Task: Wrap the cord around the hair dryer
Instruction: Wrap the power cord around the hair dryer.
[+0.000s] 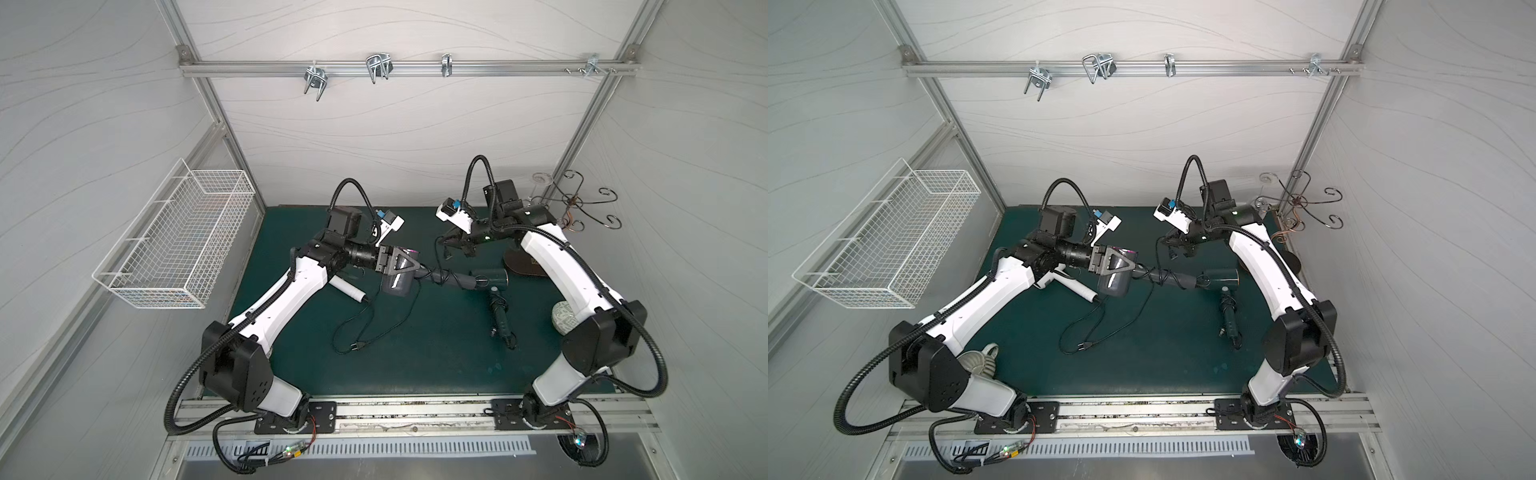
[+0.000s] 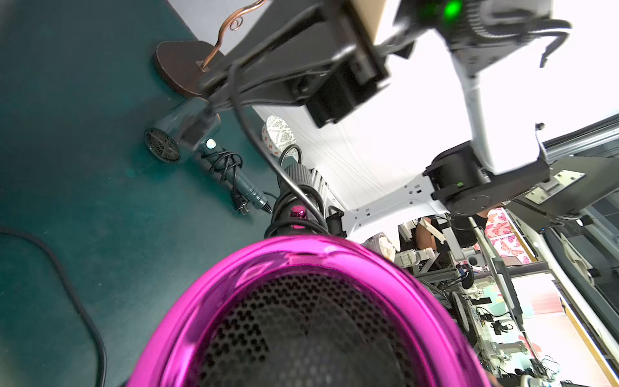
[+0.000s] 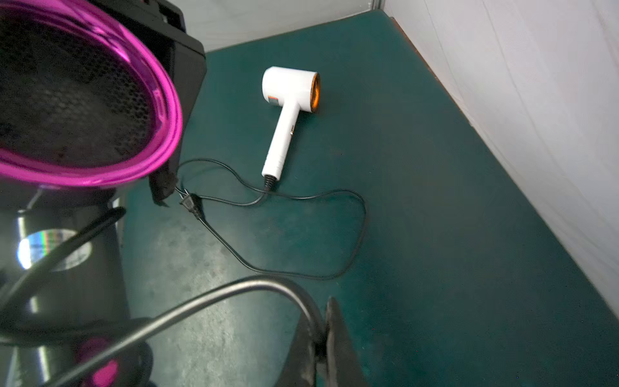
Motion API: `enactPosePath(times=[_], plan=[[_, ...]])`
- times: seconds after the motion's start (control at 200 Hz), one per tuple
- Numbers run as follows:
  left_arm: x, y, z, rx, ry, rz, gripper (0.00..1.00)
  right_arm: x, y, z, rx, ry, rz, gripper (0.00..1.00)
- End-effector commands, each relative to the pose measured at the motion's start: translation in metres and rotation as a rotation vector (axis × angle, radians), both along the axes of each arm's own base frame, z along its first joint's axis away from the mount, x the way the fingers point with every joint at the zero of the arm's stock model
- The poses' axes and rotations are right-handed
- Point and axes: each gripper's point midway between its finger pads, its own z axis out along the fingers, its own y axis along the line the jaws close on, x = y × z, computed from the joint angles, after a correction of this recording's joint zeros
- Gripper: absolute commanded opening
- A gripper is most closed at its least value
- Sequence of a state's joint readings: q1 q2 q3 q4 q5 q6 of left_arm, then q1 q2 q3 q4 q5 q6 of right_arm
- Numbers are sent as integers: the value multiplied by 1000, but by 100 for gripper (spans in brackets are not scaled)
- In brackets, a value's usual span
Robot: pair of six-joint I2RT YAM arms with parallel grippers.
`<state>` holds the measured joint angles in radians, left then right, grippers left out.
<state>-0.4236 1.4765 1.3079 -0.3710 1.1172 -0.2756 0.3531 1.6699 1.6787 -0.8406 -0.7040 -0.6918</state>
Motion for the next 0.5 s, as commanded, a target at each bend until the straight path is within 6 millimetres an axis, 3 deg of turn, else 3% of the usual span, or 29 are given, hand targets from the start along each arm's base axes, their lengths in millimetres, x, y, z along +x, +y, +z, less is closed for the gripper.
enactPosePath(times=[0.0,0.235,0.495], plan=[[-22,-5,47,-132,-93,-125,0,3,11,13,199,85,76,0],[-22,-4,63,-173,-117,-142,0,13,-6,-6,282,224,38,0],[-5,6,80,-244,-126,-112,0,8,-21,-24,275,314,-44,0]])
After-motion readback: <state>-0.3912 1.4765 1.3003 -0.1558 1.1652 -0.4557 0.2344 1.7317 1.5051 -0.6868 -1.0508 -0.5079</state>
